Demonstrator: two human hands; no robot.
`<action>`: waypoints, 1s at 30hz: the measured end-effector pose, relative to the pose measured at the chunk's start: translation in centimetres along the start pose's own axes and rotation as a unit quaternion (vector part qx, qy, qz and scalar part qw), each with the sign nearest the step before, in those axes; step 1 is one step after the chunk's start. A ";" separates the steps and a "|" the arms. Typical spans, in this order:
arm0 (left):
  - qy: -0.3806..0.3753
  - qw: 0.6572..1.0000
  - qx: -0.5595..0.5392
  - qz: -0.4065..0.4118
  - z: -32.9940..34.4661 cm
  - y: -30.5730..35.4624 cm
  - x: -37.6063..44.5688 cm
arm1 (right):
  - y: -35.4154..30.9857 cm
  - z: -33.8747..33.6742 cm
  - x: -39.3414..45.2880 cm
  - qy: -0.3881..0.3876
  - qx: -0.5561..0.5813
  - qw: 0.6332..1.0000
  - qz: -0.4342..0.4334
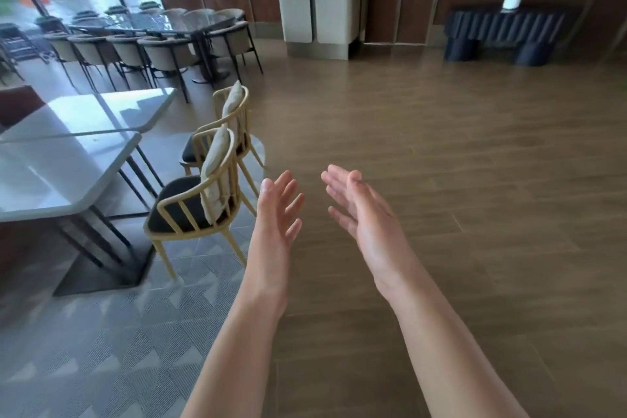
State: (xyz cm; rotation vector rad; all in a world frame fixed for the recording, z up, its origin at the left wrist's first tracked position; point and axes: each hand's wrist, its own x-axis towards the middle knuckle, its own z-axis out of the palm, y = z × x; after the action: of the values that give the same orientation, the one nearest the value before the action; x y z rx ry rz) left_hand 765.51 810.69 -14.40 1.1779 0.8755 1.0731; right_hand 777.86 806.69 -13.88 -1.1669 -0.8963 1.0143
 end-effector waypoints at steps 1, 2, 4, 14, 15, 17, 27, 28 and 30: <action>0.006 1.000 0.000 -0.001 0.0 0.3 1.7 | -0.1 0.1 2.1 -0.007 0.001 1.000 0.002; 0.013 1.000 -0.001 0.001 -0.1 0.4 2.7 | -0.2 0.2 3.4 -0.012 0.003 1.000 0.000; 0.027 1.000 0.000 0.015 -0.6 0.6 5.2 | -0.1 0.7 6.3 -0.028 0.006 1.000 -0.004; 0.033 0.999 -0.010 0.016 -4.5 -1.0 25.0 | 2.9 3.6 24.5 -0.019 -0.032 0.999 0.002; 0.026 0.999 -0.014 0.012 -4.9 -0.9 27.3 | 2.6 3.9 26.5 -0.014 -0.038 0.999 0.000; 0.015 1.000 -0.027 0.008 -5.4 -0.3 31.4 | 2.1 4.5 30.1 -0.006 -0.043 0.999 -0.007; -0.027 0.999 -0.029 -0.013 -5.2 -0.8 47.2 | 3.3 4.3 44.7 0.051 -0.046 0.998 -0.003; -0.025 0.999 -0.027 -0.016 -5.2 -1.2 48.9 | 3.7 4.0 46.5 0.047 -0.048 0.998 0.000; -0.019 0.999 -0.025 -0.021 -5.1 -2.0 52.3 | 4.2 3.5 50.1 0.041 -0.046 0.998 0.004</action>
State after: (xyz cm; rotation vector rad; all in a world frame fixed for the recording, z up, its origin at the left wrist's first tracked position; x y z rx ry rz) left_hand 775.54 862.22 -16.84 1.1301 0.8370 1.0297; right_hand 789.07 855.84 -15.44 -1.2812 -0.8799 0.9329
